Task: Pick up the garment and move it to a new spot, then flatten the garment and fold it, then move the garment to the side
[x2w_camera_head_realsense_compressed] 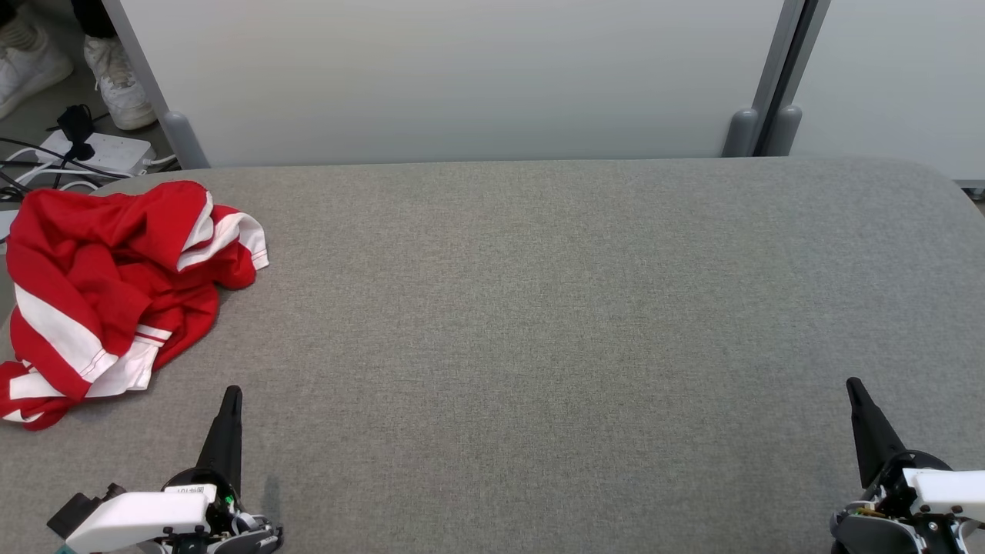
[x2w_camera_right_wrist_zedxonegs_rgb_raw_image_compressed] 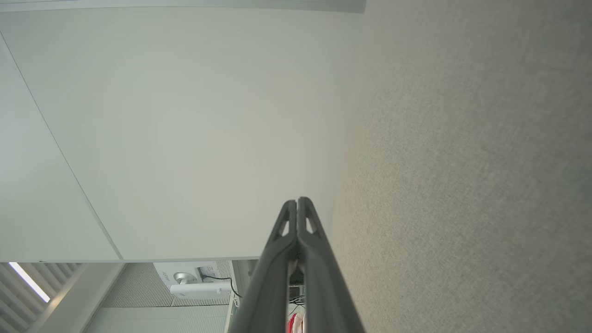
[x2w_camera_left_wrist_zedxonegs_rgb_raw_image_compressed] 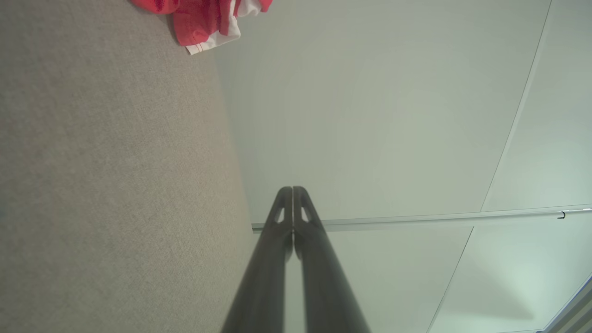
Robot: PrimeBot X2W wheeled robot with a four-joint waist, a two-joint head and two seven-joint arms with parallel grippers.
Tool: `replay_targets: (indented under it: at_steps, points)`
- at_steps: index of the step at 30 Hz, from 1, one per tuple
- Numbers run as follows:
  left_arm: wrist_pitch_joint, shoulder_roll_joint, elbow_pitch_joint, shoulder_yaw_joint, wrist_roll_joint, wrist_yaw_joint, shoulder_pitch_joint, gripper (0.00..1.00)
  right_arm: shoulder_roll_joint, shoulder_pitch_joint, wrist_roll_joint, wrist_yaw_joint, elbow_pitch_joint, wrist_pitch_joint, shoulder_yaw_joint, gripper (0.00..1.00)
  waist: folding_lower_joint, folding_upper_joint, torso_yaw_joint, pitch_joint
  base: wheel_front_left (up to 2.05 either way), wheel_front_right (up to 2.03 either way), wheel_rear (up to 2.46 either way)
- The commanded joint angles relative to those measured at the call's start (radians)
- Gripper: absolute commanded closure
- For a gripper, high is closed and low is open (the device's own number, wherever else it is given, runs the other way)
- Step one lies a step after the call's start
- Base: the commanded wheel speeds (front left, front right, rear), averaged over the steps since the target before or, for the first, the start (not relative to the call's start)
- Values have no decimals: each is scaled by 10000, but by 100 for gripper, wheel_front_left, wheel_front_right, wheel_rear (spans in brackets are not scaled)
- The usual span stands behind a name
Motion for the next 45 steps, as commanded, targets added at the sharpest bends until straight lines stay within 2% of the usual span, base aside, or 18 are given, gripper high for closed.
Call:
replay_targets:
  at_steps: [1, 45]
  points:
    - [60, 185, -280, 283, -51, -96, -582, 100, -104, -353, 116, 2, -301, 73, 156, 100, 0, -1, 0, 0, 0, 0, 0]
    - [60, 185, -280, 283, -51, -96, -582, 100, -104, -353, 116, 2, -301, 73, 156, 100, 0, -1, 0, 0, 0, 0, 0]
